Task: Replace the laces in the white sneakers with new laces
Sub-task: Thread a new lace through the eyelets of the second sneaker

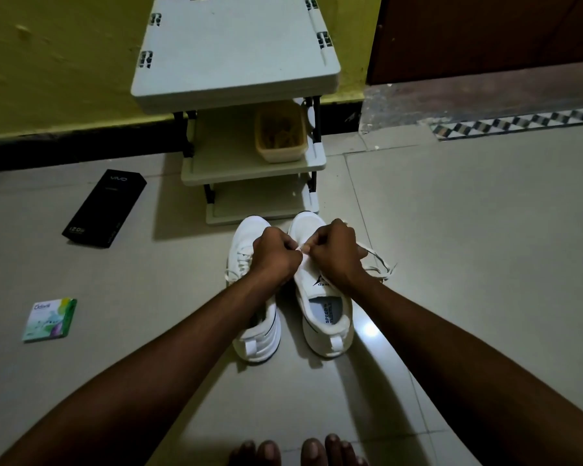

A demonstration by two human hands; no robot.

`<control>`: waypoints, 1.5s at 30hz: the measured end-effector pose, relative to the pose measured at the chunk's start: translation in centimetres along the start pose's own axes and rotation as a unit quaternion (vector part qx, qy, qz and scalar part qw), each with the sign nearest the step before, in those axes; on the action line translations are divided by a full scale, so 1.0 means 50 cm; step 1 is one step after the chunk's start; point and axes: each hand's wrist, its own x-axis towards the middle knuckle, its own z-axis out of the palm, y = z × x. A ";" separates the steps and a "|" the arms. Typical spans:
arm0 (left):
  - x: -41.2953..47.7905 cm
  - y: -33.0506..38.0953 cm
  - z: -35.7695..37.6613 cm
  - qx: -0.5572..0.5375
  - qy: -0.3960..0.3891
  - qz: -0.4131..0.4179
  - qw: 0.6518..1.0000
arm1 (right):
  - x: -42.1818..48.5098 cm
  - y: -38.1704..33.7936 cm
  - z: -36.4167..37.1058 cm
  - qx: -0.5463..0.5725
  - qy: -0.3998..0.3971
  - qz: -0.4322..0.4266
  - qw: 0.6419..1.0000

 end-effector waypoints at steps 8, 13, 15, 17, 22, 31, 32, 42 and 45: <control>0.000 0.003 0.000 -0.009 0.000 0.001 1.000 | -0.006 0.004 -0.021 0.035 -0.042 -0.045 0.997; -0.003 0.006 -0.003 -0.009 -0.007 -0.005 1.000 | -0.011 0.012 -0.013 0.106 -0.017 -0.007 0.994; -0.007 0.009 -0.004 -0.015 -0.009 -0.010 1.000 | -0.010 0.013 -0.010 0.110 -0.009 0.002 0.994; -0.010 0.012 -0.006 -0.018 -0.007 -0.013 1.000 | -0.009 0.013 -0.007 0.109 -0.006 0.007 0.994; -0.014 0.020 -0.014 -0.014 -0.020 -0.014 1.000 | -0.009 0.018 -0.016 0.063 -0.024 -0.034 0.997; -0.021 0.026 -0.018 -0.011 -0.024 -0.013 1.000 | 0.015 0.015 -0.023 -0.049 -0.072 -0.072 0.994; -0.021 0.028 -0.018 -0.011 -0.025 -0.013 1.000 | 0.015 0.013 -0.023 -0.068 -0.067 -0.070 0.993; -0.024 0.028 -0.017 0.002 -0.020 -0.004 1.000 | 0.026 -0.007 -0.010 -0.145 -0.072 -0.042 0.986; -0.021 0.026 -0.017 -0.002 -0.027 -0.006 1.000 | 0.041 -0.011 -0.010 -0.152 -0.080 -0.015 0.985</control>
